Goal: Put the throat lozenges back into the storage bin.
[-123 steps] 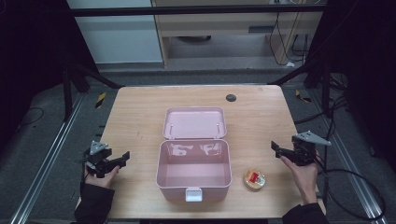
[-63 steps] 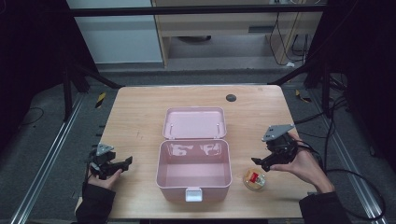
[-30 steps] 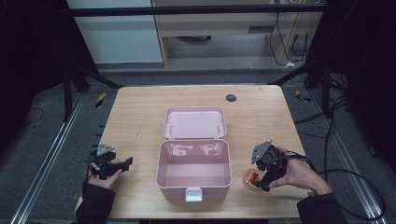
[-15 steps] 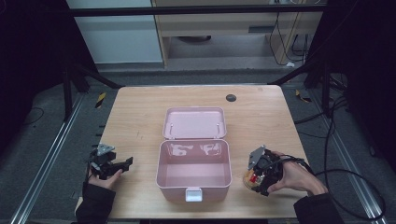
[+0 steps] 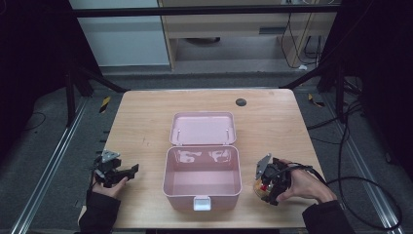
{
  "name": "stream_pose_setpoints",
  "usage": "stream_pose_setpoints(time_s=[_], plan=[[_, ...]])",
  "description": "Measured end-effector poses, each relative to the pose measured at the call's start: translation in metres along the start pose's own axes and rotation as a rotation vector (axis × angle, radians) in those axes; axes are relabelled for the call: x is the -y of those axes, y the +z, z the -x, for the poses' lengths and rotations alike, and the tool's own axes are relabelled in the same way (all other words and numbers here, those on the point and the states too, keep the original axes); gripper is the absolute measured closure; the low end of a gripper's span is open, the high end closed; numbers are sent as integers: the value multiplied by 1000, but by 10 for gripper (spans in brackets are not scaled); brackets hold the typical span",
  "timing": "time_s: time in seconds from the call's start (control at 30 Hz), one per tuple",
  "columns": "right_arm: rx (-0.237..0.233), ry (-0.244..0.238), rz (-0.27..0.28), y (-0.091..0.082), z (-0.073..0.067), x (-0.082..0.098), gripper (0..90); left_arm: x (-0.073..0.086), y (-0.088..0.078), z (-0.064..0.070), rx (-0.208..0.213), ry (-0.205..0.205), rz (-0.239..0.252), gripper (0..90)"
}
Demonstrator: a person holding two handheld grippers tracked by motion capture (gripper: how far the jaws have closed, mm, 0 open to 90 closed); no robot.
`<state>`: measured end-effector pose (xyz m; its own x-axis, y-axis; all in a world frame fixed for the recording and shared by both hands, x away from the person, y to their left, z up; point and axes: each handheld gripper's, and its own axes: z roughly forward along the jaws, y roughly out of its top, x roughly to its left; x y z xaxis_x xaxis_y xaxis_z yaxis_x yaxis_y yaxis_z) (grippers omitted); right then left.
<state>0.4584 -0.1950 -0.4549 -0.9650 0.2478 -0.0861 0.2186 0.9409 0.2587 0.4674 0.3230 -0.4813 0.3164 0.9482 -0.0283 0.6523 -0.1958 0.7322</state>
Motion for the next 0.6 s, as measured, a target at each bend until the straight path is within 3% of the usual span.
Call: stream_pose_setpoints(time_s=[0.3, 0.6], plan=[[-15, -11, -39, 10, 1, -1, 80, 0, 0, 0, -2, 1, -2, 231], [-36, 3, -40, 17, 4, 3, 146, 0, 0, 0, -3, 3, -3, 232]])
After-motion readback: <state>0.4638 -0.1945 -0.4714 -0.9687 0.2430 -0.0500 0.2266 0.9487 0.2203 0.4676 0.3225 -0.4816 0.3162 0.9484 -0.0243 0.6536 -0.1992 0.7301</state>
